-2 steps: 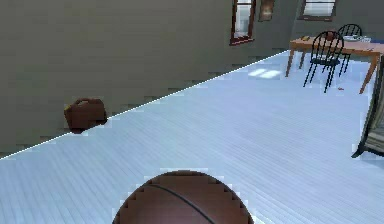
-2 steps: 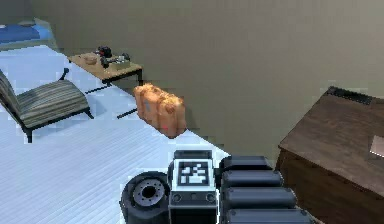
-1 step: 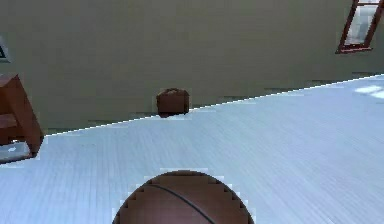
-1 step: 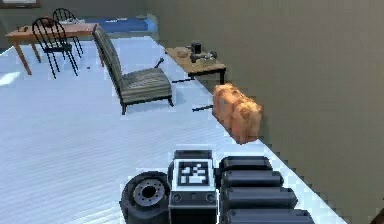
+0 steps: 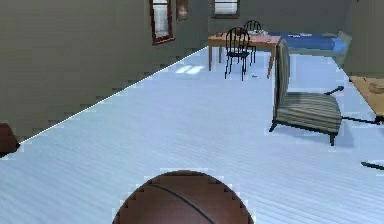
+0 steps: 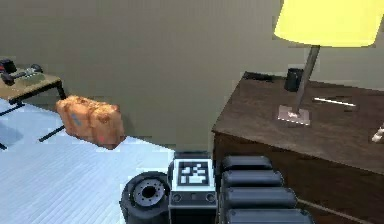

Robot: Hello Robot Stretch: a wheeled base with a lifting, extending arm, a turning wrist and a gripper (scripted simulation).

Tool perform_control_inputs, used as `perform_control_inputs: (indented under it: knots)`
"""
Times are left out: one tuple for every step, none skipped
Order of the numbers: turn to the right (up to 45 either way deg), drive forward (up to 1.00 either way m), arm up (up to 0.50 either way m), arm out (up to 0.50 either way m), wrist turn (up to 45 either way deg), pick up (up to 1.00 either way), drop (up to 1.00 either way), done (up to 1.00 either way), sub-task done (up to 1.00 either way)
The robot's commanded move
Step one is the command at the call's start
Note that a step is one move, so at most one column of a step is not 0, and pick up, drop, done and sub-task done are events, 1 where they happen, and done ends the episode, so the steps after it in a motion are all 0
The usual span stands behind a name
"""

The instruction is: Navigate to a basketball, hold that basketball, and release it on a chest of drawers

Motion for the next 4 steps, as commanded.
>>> perform_control_inputs:
  knots:
    - [45.0,0.00,0.00,0.00,0.0,0.00,0.00,0.00,0.00]
    - [45.0,0.00,0.00,0.00,0.0,0.00,0.00,0.00,0.00]
    - [3.0,0.00,0.00,0.00,0.0,0.00,0.00,0.00,0.00]
    - [-45.0,0.00,0.00,0.00,0.0,0.00,0.00,0.00,0.00]
